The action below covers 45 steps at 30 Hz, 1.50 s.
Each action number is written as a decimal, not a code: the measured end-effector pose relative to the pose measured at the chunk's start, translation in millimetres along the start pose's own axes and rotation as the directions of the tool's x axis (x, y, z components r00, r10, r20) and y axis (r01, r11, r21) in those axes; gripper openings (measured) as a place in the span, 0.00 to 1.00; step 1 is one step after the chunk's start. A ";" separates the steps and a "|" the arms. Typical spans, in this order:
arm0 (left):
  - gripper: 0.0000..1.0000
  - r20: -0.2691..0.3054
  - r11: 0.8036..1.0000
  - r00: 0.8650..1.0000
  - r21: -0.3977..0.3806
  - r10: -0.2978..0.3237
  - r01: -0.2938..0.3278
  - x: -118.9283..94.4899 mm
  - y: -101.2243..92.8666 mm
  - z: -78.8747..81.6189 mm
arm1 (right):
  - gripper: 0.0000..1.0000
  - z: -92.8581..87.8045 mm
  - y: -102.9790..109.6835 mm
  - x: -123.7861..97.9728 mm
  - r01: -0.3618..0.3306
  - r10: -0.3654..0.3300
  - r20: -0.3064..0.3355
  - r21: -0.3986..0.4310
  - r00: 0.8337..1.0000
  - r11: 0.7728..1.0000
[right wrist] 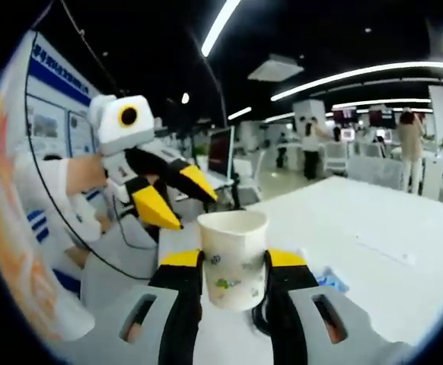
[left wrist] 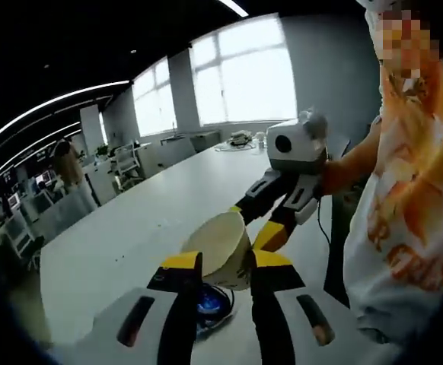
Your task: Arrange the tabletop items into an orderly group along one side of the table until the central work area is clear of visible clutter.
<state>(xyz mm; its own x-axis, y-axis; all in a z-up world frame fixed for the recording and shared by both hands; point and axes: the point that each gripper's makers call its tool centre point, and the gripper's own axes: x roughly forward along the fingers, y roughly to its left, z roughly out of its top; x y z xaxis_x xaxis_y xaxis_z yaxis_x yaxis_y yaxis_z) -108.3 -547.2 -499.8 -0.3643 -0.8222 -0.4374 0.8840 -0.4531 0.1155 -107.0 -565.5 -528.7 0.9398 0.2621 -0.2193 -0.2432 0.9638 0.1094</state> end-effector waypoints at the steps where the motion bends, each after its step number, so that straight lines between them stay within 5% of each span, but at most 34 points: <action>1: 0.20 -0.034 1.000 0.999 0.023 -0.021 0.022 2.4 -3.2 -3.8 | 0.30 0.2 0.0 0.0 0.002 -0.002 -0.002 -0.007 1.000 1.000; 6: 0.05 -0.070 0.995 0.997 0.084 -0.039 0.045 11.4 -5.9 -6.1 | 0.30 -3.4 2.6 -2.0 0.002 -0.003 -0.026 -0.051 1.000 0.999; 14: 0.00 -0.111 0.984 0.988 0.132 -0.105 0.119 19.5 -16.0 -5.0 | 0.31 -8.2 -2.5 -9.8 0.011 -0.016 -0.046 -0.101 0.999 0.995; 23: 0.00 -0.156 0.978 0.987 0.199 -0.032 0.063 19.1 -10.4 -10.6 | 0.29 -8.6 -9.2 0.5 -0.021 0.015 -0.056 -0.116 0.998 0.993; 29: 0.00 -0.218 0.977 0.976 0.213 0.028 0.020 8.9 11.0 -31.1 | 0.35 -24.8 -7.9 -2.5 -0.021 0.015 -0.084 -0.067 0.996 0.998; 33: 0.00 -0.293 0.975 0.954 0.224 0.059 0.009 -1.3 31.9 -55.7 | 0.36 -37.3 -10.1 -11.5 0.003 -0.007 -0.101 -0.037 0.995 0.999; 45: 0.00 -0.398 0.983 0.914 0.185 0.081 -0.007 -21.9 102.0 -112.1 | 0.36 -70.6 -48.9 -65.3 0.208 -0.194 -0.136 0.097 0.971 0.973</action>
<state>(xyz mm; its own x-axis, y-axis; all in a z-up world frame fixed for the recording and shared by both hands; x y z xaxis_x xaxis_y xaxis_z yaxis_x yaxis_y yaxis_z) 22.7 -536.8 -578.4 -0.1445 -0.6511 -0.7451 0.8167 -0.5037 0.2817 -173.4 -626.2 -588.2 0.9275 0.0741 -0.3665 -0.0177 0.9878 0.1549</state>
